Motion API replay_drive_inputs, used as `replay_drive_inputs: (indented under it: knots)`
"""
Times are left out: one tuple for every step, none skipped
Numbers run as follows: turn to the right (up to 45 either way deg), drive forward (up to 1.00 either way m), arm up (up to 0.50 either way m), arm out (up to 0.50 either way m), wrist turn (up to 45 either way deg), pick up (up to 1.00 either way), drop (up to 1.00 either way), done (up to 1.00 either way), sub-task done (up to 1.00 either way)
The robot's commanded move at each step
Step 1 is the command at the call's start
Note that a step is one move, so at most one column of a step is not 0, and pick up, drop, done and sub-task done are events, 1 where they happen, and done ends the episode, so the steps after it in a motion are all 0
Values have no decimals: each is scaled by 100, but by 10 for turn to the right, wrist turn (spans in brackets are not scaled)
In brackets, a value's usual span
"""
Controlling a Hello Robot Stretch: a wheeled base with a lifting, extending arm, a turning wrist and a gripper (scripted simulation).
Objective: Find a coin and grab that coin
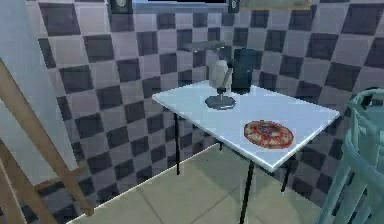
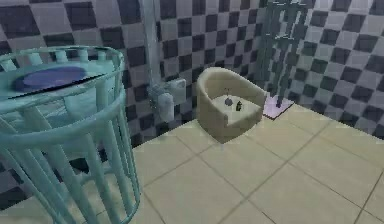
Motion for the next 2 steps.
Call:
replay_drive_inputs:
  knots:
    - [-450,0,0,0,0,0,0,0,0]
    - [-180,0,0,0,0,0,0,0,0]
